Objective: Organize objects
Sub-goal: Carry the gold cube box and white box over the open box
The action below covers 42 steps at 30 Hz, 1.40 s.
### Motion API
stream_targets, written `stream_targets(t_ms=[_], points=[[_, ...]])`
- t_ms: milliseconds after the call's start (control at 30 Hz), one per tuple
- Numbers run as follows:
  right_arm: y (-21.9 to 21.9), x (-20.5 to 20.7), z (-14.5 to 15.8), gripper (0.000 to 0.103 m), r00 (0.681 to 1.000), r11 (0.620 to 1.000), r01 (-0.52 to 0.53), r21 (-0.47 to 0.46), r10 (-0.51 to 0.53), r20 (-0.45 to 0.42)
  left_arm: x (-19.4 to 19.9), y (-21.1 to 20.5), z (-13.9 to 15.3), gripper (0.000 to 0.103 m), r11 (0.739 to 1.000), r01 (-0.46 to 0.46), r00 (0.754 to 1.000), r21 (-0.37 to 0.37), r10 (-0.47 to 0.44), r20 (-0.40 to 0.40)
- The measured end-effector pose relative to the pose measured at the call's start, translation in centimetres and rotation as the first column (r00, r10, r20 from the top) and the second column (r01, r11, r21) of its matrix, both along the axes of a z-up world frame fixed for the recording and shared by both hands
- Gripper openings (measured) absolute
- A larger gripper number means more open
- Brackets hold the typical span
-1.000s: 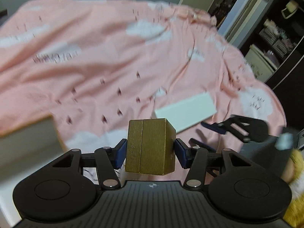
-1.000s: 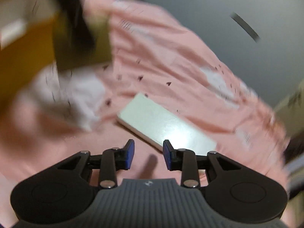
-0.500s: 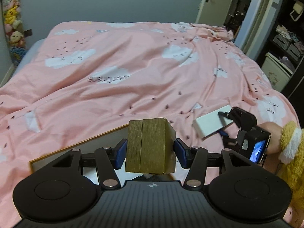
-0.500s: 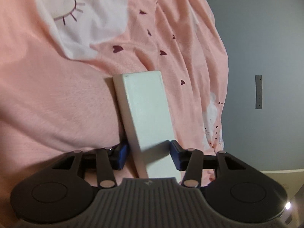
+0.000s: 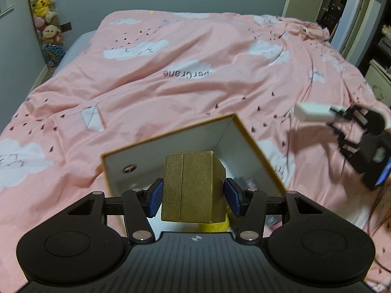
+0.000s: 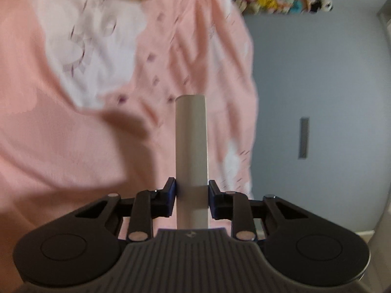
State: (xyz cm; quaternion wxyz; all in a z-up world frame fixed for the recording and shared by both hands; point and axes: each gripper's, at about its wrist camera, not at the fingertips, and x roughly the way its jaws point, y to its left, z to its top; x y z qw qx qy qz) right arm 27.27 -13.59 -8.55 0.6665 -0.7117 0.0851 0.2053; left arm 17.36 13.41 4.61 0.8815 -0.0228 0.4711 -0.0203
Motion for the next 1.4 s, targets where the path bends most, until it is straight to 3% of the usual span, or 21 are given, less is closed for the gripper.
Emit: stream_targets(t_ms=[200,433,667,867,1033,1167,1400], points=[[3.8,-5.0,6.0,0.028,0.985,0.981,-0.173,0.084,0.171,0.032,-1.6,1.1,-0.4,0.061,0.999,-0.017,1.000,0.045,0.018,-0.015],[10.5,-10.9,8.9,0.028,0.916,0.912,-0.395,0.108,0.400,-0.030,-2.3,1.8,-1.2,0.061,0.994,0.002,1.000,0.105,0.001,-0.031],[16.6,-11.0,6.3,0.028,0.857,0.863,-0.502,0.050,0.505,-0.106,-1.6,1.7,-2.1,0.060,0.986,0.004,1.000,0.164,0.000,-0.024],[18.6,-9.9,4.0,0.029,0.835,0.841,-0.540,-0.009,0.535,-0.126,-0.1,1.8,-2.8,0.059,0.983,-0.034,0.998,0.183,0.043,-0.048],[20.3,-9.6,4.2,0.029,0.817,0.836,-0.548,0.037,0.544,-0.192,-0.2,1.6,-2.4,0.058,0.976,-0.054,0.998,0.211,0.059,-0.019],[20.9,-10.0,3.1,0.029,0.776,0.798,-0.603,0.020,0.592,-0.215,-0.6,1.7,-1.8,0.058,0.979,-0.030,0.999,0.203,0.034,-0.018],[22.6,-7.9,1.0,0.029,0.797,0.827,-0.562,0.001,0.541,-0.269,-0.2,2.1,-2.4,0.058,0.983,-0.031,0.999,0.182,0.036,-0.022]])
